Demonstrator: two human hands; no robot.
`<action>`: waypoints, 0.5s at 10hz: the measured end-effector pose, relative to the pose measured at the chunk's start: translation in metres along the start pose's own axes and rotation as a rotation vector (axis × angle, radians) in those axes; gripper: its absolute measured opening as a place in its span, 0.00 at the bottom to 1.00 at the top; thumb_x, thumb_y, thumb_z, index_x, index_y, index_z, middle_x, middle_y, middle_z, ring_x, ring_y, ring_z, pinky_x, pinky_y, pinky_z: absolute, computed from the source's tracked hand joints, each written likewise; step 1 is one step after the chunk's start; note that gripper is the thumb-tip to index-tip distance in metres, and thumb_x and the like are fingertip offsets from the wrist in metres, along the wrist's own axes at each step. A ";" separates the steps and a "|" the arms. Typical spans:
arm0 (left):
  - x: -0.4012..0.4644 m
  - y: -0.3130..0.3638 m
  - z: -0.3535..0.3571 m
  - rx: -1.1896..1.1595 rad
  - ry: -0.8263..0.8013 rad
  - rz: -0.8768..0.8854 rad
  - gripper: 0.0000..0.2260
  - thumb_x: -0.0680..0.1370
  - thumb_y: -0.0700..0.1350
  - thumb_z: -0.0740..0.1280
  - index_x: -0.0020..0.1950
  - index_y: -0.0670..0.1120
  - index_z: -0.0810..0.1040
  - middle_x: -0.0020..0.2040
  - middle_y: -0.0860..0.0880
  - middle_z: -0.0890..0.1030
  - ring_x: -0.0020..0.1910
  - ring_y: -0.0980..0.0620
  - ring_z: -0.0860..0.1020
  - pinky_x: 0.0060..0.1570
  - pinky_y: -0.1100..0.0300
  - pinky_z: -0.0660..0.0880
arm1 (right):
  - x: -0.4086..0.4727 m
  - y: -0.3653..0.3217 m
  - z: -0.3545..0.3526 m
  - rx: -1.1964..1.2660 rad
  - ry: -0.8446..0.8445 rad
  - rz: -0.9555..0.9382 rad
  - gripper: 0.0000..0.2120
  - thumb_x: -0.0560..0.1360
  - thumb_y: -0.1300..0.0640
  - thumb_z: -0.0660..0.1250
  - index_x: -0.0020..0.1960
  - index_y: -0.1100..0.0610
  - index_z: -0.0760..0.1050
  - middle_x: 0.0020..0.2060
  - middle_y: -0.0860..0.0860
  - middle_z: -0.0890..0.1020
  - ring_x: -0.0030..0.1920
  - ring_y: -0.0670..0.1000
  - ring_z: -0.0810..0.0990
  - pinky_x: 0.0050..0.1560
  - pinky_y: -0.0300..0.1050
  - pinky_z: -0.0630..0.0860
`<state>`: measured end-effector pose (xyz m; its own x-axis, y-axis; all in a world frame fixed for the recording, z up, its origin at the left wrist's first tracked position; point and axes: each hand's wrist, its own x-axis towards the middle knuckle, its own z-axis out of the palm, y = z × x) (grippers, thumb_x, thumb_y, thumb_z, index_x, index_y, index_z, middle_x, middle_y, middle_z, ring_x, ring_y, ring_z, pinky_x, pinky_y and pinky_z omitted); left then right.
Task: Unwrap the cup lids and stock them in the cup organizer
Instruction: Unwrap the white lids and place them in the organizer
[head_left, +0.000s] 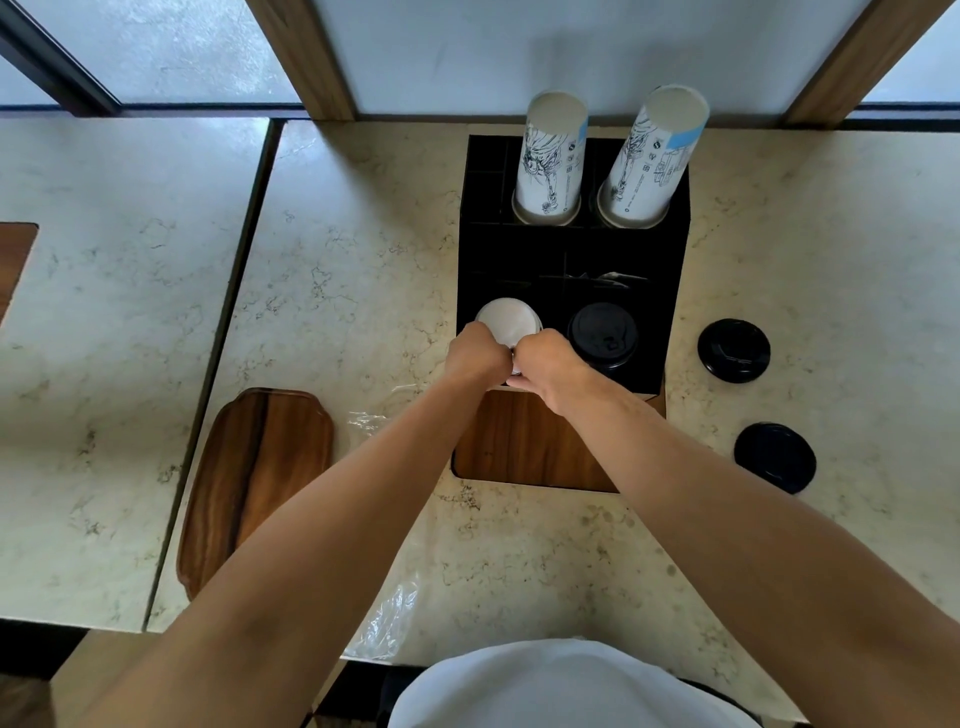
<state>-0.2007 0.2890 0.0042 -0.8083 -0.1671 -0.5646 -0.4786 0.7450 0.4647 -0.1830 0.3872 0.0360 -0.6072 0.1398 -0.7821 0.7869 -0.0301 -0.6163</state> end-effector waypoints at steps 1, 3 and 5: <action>0.003 0.005 0.000 0.039 -0.044 0.008 0.18 0.79 0.43 0.70 0.66 0.40 0.72 0.61 0.40 0.79 0.57 0.41 0.78 0.46 0.55 0.71 | -0.005 -0.005 0.000 -0.008 -0.007 0.031 0.20 0.82 0.66 0.58 0.74 0.68 0.66 0.70 0.66 0.73 0.69 0.65 0.76 0.67 0.59 0.77; 0.009 0.003 -0.003 0.010 -0.015 -0.022 0.17 0.81 0.40 0.64 0.70 0.41 0.70 0.61 0.42 0.76 0.49 0.47 0.71 0.47 0.56 0.69 | -0.004 -0.016 0.003 -0.020 0.053 0.179 0.23 0.82 0.68 0.62 0.76 0.63 0.65 0.65 0.62 0.76 0.66 0.60 0.78 0.66 0.50 0.78; 0.012 -0.002 -0.003 -0.035 0.005 -0.003 0.16 0.80 0.40 0.64 0.68 0.42 0.70 0.51 0.46 0.72 0.41 0.49 0.71 0.39 0.58 0.69 | -0.006 -0.009 -0.004 -0.065 -0.036 0.014 0.25 0.81 0.65 0.61 0.77 0.64 0.63 0.73 0.65 0.70 0.58 0.57 0.74 0.67 0.56 0.77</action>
<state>-0.2106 0.2831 -0.0016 -0.8086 -0.1720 -0.5627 -0.4924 0.7212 0.4872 -0.1865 0.3903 0.0466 -0.5988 0.1043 -0.7941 0.8001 0.0330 -0.5989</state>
